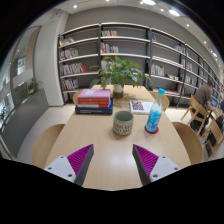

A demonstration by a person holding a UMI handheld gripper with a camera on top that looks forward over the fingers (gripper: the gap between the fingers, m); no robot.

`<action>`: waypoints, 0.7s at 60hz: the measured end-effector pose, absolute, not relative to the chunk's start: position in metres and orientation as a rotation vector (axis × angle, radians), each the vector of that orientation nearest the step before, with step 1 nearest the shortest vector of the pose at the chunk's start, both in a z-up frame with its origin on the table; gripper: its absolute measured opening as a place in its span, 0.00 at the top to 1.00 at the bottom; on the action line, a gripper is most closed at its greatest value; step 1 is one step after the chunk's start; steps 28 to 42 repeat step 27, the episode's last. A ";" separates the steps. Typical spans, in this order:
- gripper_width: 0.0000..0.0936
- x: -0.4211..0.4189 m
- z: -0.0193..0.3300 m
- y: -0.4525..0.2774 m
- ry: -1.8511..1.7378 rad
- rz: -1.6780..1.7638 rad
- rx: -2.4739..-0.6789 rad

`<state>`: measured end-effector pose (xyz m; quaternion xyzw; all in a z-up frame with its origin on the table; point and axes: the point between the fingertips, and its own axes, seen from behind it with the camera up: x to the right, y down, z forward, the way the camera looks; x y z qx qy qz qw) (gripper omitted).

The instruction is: Pour water

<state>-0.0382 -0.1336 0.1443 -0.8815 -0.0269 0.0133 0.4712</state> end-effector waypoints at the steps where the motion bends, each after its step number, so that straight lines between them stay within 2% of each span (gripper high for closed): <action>1: 0.14 -0.043 0.151 -0.135 -0.063 0.042 -2.146; 8: 0.15 -0.065 0.194 -0.148 -0.045 0.055 -2.083; 18: 0.15 -0.091 0.227 -0.162 -0.083 0.055 -2.038; 27: 0.15 -0.098 0.241 -0.165 -0.070 0.062 -2.001; 42: 0.15 -0.098 0.241 -0.165 -0.070 0.062 -2.001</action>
